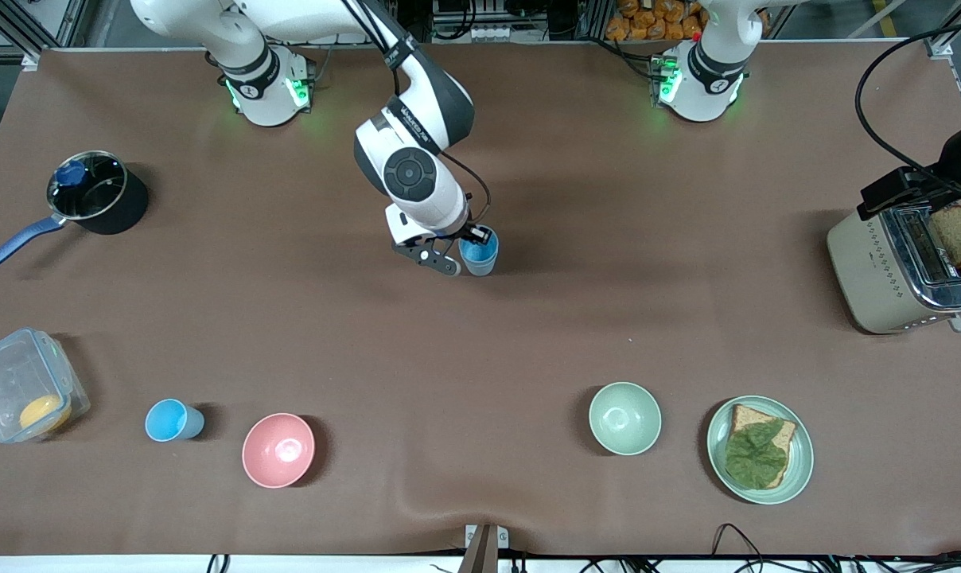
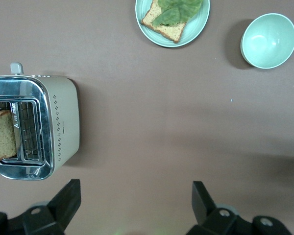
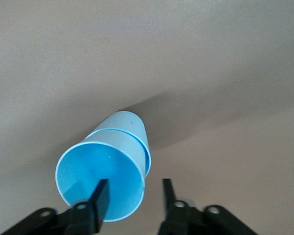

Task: Stack blue cups with both arms

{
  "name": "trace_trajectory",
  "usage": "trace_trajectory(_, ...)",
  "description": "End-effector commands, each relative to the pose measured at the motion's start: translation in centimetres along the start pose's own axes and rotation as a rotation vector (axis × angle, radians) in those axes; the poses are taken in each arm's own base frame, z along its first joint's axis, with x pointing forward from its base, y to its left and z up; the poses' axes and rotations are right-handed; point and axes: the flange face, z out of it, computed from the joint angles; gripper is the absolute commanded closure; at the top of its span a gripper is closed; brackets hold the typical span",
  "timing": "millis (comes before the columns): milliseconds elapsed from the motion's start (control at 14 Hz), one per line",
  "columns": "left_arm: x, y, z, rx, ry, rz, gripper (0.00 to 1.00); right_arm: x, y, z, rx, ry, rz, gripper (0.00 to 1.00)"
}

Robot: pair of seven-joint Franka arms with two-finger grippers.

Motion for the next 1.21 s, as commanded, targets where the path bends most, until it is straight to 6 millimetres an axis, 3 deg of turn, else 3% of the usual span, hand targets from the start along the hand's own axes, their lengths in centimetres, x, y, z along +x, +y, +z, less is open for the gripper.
trace_trajectory(0, -0.8, 0.6, -0.7, -0.002, -0.01, 0.026, 0.0, 0.7, 0.0, -1.2, 0.004, 0.029, 0.018, 0.0)
trace_trajectory(286, -1.3, 2.0, -1.0, 0.0, -0.009, 0.05, 0.0, 4.1, 2.3, -4.8, -0.022, 0.092, -0.018, 0.0)
trace_trajectory(500, -1.9, 3.0, -1.7, 0.001, 0.003, 0.067, 0.0, 7.7, 5.3, -4.1, -0.078, 0.087, -0.089, 0.0)
trace_trajectory(643, -2.0, 3.0, -1.7, 0.001, 0.003, 0.068, 0.0, 10.5, 8.8, -3.6, -0.117, 0.072, -0.159, 0.0)
trace_trajectory(857, -2.0, 2.9, -1.6, 0.001, -0.01, 0.068, 0.0, 15.6, 15.2, -4.9, -0.136, 0.052, -0.238, 0.0)
trace_trajectory(1143, -2.1, 3.0, -1.6, 0.002, -0.01, 0.07, 0.0, 21.6, 24.2, -9.4, -0.104, 0.065, -0.27, 0.0)
